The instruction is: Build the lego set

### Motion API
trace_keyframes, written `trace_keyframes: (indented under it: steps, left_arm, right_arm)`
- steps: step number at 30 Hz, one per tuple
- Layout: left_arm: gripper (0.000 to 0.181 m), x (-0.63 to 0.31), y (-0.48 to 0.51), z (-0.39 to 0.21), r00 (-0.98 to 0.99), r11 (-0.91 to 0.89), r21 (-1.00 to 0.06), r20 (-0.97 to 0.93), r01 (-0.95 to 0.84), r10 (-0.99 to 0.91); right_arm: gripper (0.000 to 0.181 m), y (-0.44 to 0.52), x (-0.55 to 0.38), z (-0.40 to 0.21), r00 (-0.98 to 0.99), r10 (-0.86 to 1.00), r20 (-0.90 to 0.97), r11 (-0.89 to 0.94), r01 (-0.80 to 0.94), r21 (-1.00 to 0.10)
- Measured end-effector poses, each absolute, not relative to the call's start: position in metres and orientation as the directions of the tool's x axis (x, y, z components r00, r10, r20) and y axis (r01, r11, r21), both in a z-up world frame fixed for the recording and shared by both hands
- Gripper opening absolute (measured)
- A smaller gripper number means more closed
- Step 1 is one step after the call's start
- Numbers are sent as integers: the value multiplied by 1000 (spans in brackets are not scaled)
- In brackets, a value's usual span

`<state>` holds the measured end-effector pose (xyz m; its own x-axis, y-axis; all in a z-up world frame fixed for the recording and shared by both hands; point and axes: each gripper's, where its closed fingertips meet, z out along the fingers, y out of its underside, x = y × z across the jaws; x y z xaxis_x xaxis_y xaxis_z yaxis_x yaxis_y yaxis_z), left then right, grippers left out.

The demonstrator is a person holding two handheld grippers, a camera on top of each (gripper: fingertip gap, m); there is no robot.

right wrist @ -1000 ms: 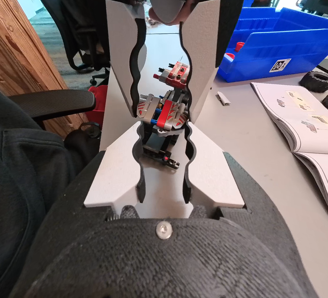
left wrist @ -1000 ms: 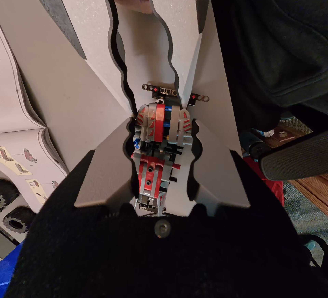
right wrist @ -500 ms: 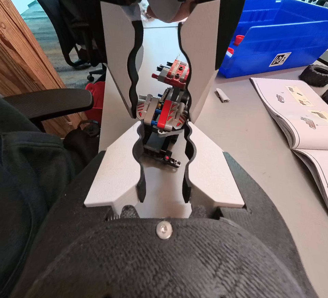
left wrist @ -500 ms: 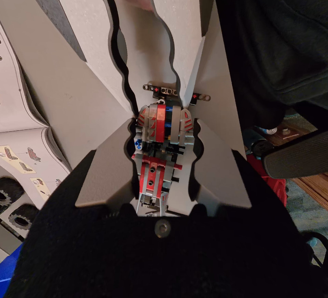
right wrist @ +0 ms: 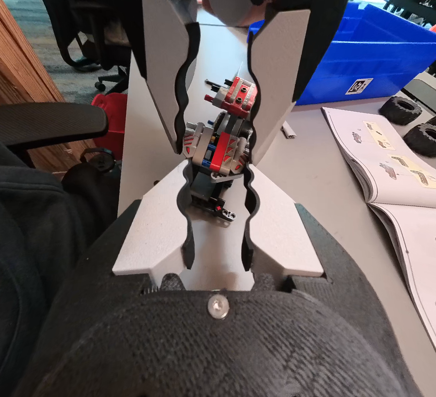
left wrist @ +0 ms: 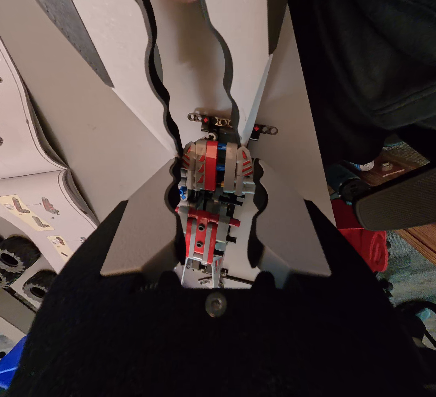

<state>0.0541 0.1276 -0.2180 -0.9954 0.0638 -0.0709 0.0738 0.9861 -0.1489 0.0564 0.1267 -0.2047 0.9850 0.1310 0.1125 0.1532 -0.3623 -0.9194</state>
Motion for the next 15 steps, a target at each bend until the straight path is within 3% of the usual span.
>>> trace_keyframes:
  steps: [1,15]
  left_arm:
    - [59,54,127,-218,-996,986,-152,-68,72,62]
    - [57,55,126,-217,-999,983,-180,-48,32,24]
  right_arm:
    - [41,127,57,-205,985,127,117,-367,156,-917]
    - [39,129,57,-204,982,107,155,-381,184,-906]
